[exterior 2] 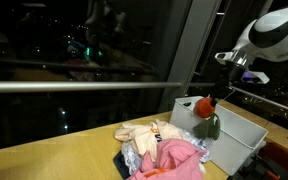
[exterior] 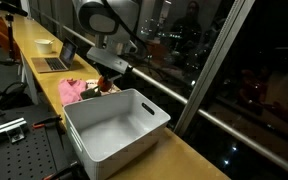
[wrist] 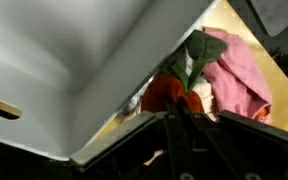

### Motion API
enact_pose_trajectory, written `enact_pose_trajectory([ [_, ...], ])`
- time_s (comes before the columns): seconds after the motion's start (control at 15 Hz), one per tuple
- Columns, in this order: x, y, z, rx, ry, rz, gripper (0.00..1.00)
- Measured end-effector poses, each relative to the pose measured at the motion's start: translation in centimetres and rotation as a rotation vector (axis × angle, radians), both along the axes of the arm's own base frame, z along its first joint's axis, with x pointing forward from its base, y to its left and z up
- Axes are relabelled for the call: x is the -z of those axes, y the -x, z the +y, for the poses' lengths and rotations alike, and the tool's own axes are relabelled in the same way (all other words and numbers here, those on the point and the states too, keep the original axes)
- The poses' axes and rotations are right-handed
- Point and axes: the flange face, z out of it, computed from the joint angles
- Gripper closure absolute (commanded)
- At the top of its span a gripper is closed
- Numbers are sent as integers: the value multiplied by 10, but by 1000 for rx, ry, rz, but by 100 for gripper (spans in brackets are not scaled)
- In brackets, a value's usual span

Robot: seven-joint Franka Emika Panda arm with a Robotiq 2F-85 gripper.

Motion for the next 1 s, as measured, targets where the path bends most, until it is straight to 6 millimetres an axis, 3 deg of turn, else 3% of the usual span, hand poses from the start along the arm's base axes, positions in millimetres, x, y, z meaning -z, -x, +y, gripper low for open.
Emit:
enact_pose_trajectory([
  [0.47,-95,74,-120,197,-8,-158,99],
  [0.6,-109,90,-138,227,-10,-190,99],
  [0.67,-112,95,-140,233,-11,-201,69],
  [0.8,-114,98,-135,232,-8,-213,63],
  [1.0,-111,95,-123,233,20,-225,42],
])
